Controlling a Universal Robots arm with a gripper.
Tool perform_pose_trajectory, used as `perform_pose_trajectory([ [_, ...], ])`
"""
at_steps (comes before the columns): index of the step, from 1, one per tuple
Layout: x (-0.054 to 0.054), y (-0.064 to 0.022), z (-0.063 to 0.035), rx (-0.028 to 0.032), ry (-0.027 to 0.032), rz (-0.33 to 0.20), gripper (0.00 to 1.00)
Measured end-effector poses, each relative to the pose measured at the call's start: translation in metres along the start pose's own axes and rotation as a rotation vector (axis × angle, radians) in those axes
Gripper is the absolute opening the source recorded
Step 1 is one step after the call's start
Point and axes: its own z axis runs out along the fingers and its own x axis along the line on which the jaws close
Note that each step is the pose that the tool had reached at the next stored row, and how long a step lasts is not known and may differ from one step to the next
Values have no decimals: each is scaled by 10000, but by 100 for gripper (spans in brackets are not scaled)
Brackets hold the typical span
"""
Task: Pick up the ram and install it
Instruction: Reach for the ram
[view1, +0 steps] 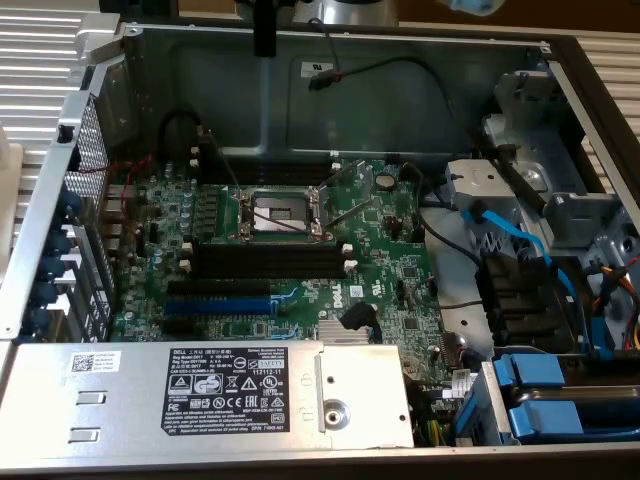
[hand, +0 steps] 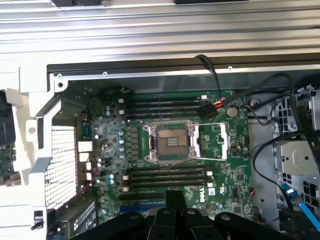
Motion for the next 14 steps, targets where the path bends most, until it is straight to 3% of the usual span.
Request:
perform_pose_trajectory([
  [2,94,-4,-50,4,81,4,11],
  [3,134,-6,-59,4,93,6,11],
  [11,202,-11,-69,4,103,5,11],
  [14,336,-21,-71,1,102,8,11],
])
